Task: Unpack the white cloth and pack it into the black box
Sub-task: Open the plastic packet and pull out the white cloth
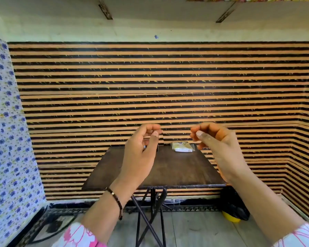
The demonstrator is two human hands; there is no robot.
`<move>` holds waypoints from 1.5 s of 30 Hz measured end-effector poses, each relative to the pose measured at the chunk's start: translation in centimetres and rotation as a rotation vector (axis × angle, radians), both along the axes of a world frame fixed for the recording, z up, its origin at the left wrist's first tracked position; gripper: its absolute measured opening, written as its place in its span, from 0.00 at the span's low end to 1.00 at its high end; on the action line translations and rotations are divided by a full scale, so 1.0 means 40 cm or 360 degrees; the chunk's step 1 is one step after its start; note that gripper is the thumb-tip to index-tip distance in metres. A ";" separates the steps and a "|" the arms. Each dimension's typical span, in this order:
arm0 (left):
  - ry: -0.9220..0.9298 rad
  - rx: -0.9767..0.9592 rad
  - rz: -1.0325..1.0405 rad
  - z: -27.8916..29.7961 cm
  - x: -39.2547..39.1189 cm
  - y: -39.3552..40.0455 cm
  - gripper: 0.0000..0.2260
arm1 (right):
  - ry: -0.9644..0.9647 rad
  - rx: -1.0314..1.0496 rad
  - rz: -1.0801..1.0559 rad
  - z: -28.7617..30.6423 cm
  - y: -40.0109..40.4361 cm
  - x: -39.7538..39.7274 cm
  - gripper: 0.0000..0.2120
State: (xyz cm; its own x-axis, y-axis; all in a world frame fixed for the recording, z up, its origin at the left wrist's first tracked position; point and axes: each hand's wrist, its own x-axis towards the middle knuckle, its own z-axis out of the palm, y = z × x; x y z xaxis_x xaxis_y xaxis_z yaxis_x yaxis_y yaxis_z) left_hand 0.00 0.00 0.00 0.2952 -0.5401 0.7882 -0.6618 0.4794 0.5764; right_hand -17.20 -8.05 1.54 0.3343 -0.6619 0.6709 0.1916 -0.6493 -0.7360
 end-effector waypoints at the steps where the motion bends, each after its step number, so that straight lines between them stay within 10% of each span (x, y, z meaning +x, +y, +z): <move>1: 0.0034 -0.0006 -0.0016 -0.012 0.004 -0.008 0.08 | -0.0009 0.0017 0.0016 -0.012 -0.014 0.007 0.09; 45: 0.0911 0.0781 -0.0119 -0.490 0.592 -1.232 0.09 | 0.0171 0.1126 -0.0100 -0.515 -1.201 0.586 0.09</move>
State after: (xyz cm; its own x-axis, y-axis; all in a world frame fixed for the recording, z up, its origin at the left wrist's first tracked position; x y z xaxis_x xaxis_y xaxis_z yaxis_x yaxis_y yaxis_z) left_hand 23.66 -49.29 -19.62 0.5346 -0.8242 0.1870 -0.1711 0.1111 0.9790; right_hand 6.25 -56.10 -19.06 0.3213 -0.9462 0.0394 0.0726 -0.0169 -0.9972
